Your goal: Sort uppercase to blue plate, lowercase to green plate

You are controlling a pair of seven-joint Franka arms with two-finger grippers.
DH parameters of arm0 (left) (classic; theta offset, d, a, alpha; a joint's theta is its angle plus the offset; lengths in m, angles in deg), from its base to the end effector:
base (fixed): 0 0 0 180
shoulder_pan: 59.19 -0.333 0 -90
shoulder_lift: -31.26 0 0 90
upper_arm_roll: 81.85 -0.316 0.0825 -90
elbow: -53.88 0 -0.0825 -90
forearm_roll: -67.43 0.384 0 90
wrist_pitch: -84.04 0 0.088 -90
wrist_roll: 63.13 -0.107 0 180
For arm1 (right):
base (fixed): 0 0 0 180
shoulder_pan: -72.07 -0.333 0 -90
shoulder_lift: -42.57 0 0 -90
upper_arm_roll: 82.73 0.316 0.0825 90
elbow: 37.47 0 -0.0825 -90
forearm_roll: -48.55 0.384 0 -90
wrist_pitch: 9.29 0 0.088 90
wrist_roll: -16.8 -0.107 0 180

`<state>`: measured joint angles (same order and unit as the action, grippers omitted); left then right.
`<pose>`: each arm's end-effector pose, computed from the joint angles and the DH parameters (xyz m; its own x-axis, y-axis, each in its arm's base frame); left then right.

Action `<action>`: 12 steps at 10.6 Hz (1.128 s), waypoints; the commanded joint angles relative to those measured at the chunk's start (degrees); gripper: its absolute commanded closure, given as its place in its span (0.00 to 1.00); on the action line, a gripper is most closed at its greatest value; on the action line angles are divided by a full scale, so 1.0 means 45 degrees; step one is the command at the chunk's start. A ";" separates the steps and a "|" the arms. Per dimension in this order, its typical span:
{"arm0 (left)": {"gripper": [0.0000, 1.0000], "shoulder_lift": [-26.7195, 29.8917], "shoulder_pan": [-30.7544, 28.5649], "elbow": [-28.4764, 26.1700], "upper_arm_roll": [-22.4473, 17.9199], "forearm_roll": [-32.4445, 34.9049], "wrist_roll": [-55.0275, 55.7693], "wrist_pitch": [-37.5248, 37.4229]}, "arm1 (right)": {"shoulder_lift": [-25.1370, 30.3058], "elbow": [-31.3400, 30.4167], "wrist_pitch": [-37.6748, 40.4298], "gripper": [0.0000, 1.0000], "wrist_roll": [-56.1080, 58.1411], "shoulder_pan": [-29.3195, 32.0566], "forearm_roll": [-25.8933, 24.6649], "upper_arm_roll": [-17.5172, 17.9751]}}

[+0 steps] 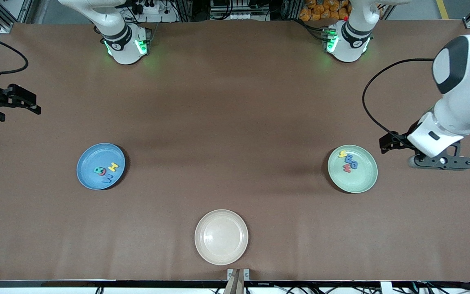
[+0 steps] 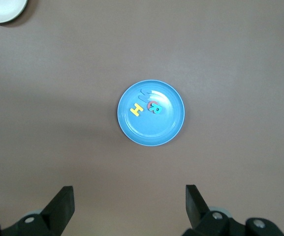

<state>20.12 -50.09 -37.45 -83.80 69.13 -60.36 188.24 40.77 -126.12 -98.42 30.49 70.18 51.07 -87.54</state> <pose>0.6212 -0.0771 0.5206 0.9959 -0.0844 0.0318 -0.0833 -0.9959 -0.0340 0.5621 -0.0231 0.6169 0.9822 0.1873 -0.0125 0.1866 -0.9814 -0.0456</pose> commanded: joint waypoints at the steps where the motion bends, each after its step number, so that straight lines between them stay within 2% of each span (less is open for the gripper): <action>1: 0.00 0.0208 0.0008 0.0898 -0.0365 -0.0104 0.0186 -0.1158 | 0.0010 0.0713 0.0273 0.00 -0.0072 0.0164 0.0339 0.0112; 6: 0.00 0.0989 -0.0089 0.1565 -0.0641 -0.0143 0.0166 -0.2801 | -0.0029 0.0775 0.0411 0.00 -0.0151 0.0145 0.0339 0.0111; 8: 0.00 0.0990 -0.0128 0.1566 -0.0680 -0.0318 0.0147 -0.2783 | -0.0107 0.0774 0.0702 0.00 -0.0112 0.0203 0.0242 0.0111; 10: 0.00 0.1009 -0.0128 0.1372 -0.0758 -0.1427 0.0127 -0.2783 | -0.0224 0.0987 0.1111 0.00 -0.0033 0.0359 0.0164 0.0111; 12: 0.00 0.1242 -0.0128 0.0924 -0.0739 -0.1452 0.0146 -0.2686 | -0.0439 0.1048 0.1173 0.00 -0.0072 0.0379 0.0164 0.0092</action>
<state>24.35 -50.52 -31.61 -87.00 64.06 -60.36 176.38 40.21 -123.43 -94.55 30.48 70.95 51.66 -87.65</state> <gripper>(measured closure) 0.000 0.000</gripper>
